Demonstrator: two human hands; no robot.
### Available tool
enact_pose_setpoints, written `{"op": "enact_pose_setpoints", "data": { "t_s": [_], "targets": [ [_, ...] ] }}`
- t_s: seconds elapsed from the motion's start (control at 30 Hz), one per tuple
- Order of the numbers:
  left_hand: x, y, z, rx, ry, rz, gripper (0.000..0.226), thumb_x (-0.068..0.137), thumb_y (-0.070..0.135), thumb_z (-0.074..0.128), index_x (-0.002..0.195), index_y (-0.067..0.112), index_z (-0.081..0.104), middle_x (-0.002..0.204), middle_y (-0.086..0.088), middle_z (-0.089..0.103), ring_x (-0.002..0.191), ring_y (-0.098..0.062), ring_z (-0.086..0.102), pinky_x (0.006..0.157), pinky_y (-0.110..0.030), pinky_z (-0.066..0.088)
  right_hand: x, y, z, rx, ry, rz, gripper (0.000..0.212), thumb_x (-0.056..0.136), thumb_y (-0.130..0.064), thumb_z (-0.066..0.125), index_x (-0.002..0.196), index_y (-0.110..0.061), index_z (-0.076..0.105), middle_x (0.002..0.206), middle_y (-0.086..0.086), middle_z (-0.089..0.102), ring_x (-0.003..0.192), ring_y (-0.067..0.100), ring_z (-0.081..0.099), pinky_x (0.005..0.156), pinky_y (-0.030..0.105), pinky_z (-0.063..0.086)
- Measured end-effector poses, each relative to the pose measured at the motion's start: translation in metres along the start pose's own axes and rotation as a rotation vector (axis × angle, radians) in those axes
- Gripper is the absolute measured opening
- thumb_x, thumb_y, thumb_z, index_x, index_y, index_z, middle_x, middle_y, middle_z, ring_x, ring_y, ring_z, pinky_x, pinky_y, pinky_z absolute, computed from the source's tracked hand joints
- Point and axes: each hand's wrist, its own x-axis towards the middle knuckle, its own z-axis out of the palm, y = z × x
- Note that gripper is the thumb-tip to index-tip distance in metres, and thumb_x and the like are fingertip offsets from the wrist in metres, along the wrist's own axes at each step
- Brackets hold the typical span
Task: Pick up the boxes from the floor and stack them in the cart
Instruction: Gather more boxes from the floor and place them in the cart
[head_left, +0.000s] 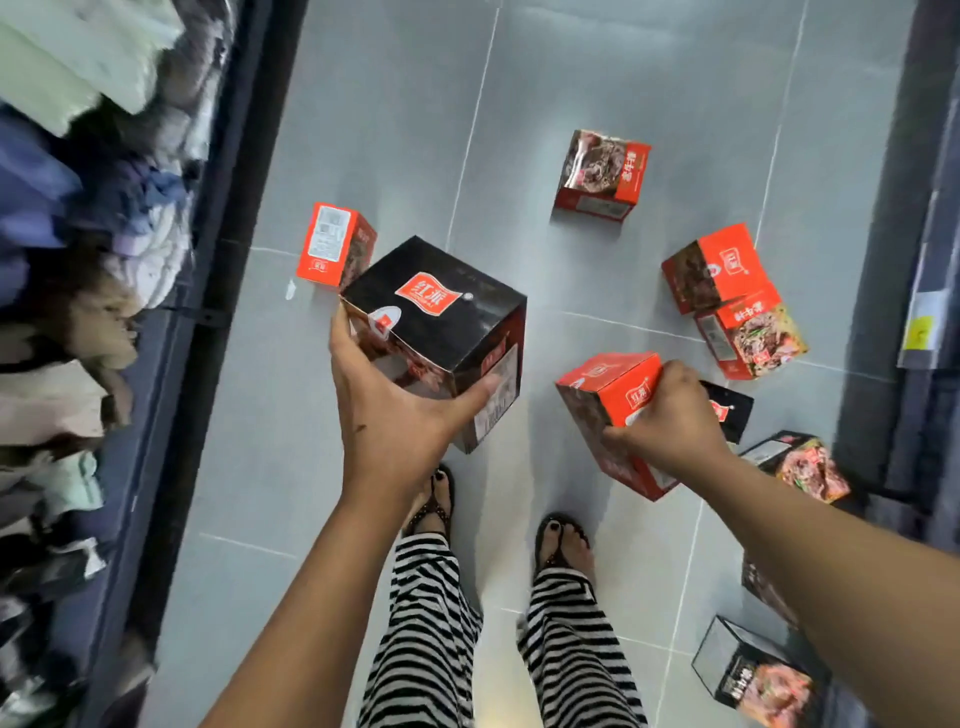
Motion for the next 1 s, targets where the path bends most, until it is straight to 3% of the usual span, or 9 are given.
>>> {"op": "enact_pose_setpoints", "data": {
  "t_s": [0.03,0.13,0.2,0.3,0.4,0.47,0.67,0.87,1.0],
  "targets": [
    [-0.019,0.013,-0.009,-0.010,0.019,-0.018,0.125,0.047,0.039,0.094,0.145,0.031,0.017,0.143,0.000,0.038,0.123,-0.007,0.052,0.091,-0.033,0.055,-0.015,-0.007,-0.011,-0.001,-0.025,-0.032,0.080,0.049,-0.040,0.085,0.108,-0.003,0.046,0.109,0.017,0.053,0.105,0.034,0.052,0.088,0.038,0.045],
    [-0.073,0.053,-0.036,0.043,0.088,-0.015,0.122,0.053,0.029,0.094,0.147,0.024,0.016,0.144,-0.002,0.038,0.113,0.019,0.044,0.079,0.002,0.042,-0.064,-0.028,-0.046,-0.016,-0.103,-0.115,0.079,0.052,-0.041,0.085,0.110,-0.003,0.046,0.111,0.015,0.051,0.106,0.030,0.051,0.089,0.036,0.045],
    [-0.109,0.077,-0.057,0.040,0.159,-0.017,0.123,0.053,0.028,0.093,0.148,0.022,0.016,0.144,-0.001,0.037,0.110,0.023,0.041,0.080,0.006,0.038,-0.095,-0.038,-0.069,-0.026,-0.121,-0.155,0.079,0.052,-0.040,0.086,0.111,-0.005,0.046,0.111,0.013,0.051,0.105,0.028,0.052,0.087,0.035,0.045],
    [-0.156,0.107,-0.092,-0.004,0.228,-0.045,0.124,0.047,0.033,0.095,0.146,0.023,0.021,0.140,-0.001,0.040,0.113,0.017,0.045,0.091,-0.003,0.043,-0.141,-0.048,-0.095,-0.069,-0.149,-0.168,0.081,0.049,-0.032,0.088,0.112,-0.003,0.046,0.113,0.014,0.052,0.107,0.029,0.051,0.087,0.034,0.044],
    [-0.200,0.120,-0.126,-0.088,0.278,-0.081,0.125,0.039,0.042,0.094,0.142,0.024,0.026,0.138,-0.002,0.042,0.118,-0.002,0.053,0.097,-0.033,0.051,-0.187,-0.059,-0.115,-0.150,-0.129,-0.194,0.080,0.046,-0.035,0.087,0.108,-0.002,0.049,0.108,0.015,0.055,0.103,0.031,0.055,0.087,0.035,0.048],
    [-0.230,0.122,-0.150,-0.063,0.320,-0.116,0.129,0.037,0.047,0.093,0.144,0.025,0.024,0.138,-0.001,0.042,0.123,-0.011,0.052,0.100,-0.043,0.049,-0.215,-0.067,-0.123,-0.192,-0.126,-0.216,0.080,0.046,-0.037,0.085,0.108,-0.002,0.049,0.106,0.015,0.055,0.101,0.032,0.056,0.088,0.038,0.050],
    [-0.315,0.112,-0.223,0.005,0.421,-0.159,0.129,0.037,0.061,0.088,0.142,0.038,0.016,0.139,0.007,0.040,0.124,-0.016,0.049,0.105,-0.040,0.044,-0.286,-0.098,-0.127,-0.393,-0.233,-0.315,0.081,0.037,-0.051,0.073,0.101,-0.008,0.051,0.102,0.012,0.060,0.092,0.030,0.060,0.081,0.040,0.054],
    [-0.412,0.066,-0.302,-0.118,0.601,-0.220,0.129,0.036,0.063,0.089,0.141,0.034,0.021,0.137,0.007,0.041,0.125,-0.011,0.049,0.104,-0.040,0.045,-0.384,-0.176,-0.088,-0.586,-0.305,-0.629,0.078,0.058,-0.050,0.080,0.112,-0.004,0.045,0.112,0.015,0.053,0.108,0.034,0.053,0.092,0.038,0.044],
    [-0.491,0.033,-0.360,-0.197,0.749,-0.276,0.123,0.031,0.061,0.090,0.134,0.042,0.025,0.129,0.008,0.047,0.112,-0.009,0.057,0.094,-0.040,0.052,-0.464,-0.231,-0.038,-0.684,-0.347,-0.851,0.092,0.050,-0.075,0.062,0.113,-0.010,0.045,0.113,0.009,0.052,0.109,0.027,0.051,0.096,0.033,0.043]
  ]
}}
